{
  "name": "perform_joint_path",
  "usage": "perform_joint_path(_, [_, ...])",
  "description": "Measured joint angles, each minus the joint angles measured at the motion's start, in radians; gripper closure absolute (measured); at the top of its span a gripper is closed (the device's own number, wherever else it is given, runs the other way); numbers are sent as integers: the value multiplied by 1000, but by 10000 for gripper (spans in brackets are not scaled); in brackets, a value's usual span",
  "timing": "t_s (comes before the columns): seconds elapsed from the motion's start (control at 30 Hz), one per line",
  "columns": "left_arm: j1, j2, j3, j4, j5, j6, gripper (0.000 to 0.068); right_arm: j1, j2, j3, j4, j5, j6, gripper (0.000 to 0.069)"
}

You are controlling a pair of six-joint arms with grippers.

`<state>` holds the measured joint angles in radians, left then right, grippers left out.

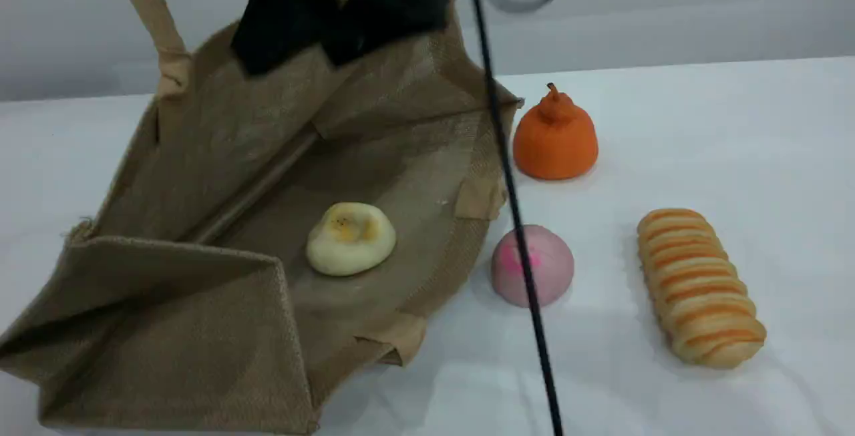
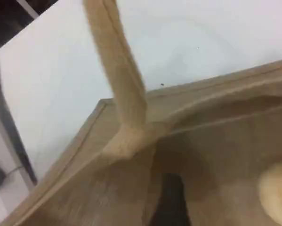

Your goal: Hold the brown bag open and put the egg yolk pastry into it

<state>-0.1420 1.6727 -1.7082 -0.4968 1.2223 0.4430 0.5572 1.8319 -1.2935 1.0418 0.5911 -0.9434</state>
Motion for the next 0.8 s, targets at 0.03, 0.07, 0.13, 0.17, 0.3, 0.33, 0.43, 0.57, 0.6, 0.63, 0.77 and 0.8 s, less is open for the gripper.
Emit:
perform_joint_path(0.03, [0,0,2,0,-1,3,598,-9,-33,0,-57,16,50,184])
perform_joint_path(0.07, [0,0,2,0,-1,8,598,-14,-61,0,-104,24,92,193])
perform_joint_path(0.13, [0,3,2,0,-1,11,598,-34,-130,0,-211,64,196,215])
perform_joint_path(0.17, [0,4,2,0,-1,11,598,-41,-160,0,-264,93,239,224])
perform_joint_path(0.3, [0,30,4,-3,-6,12,598,-51,-296,0,-454,199,421,246])
perform_joint_path(0.33, [0,40,10,-7,-14,12,598,-51,-339,0,-502,221,465,247])
perform_joint_path(0.43, [-10,64,39,-6,-53,12,598,-51,-434,0,-628,282,586,249])
perform_joint_path(0.57, [-20,71,131,0,-161,20,598,-51,-571,0,-793,364,739,249])
perform_joint_path(0.6, [-20,71,158,-1,-194,29,598,-51,-599,0,-823,380,768,249])
perform_joint_path(0.63, [-21,71,192,-4,-228,38,598,-51,-625,0,-857,401,798,249])
perform_joint_path(0.77, [-21,71,330,-5,-353,47,598,-51,-737,0,-950,478,875,249])
perform_joint_path(0.8, [-21,71,364,-8,-380,47,598,-51,-762,0,-959,495,891,249])
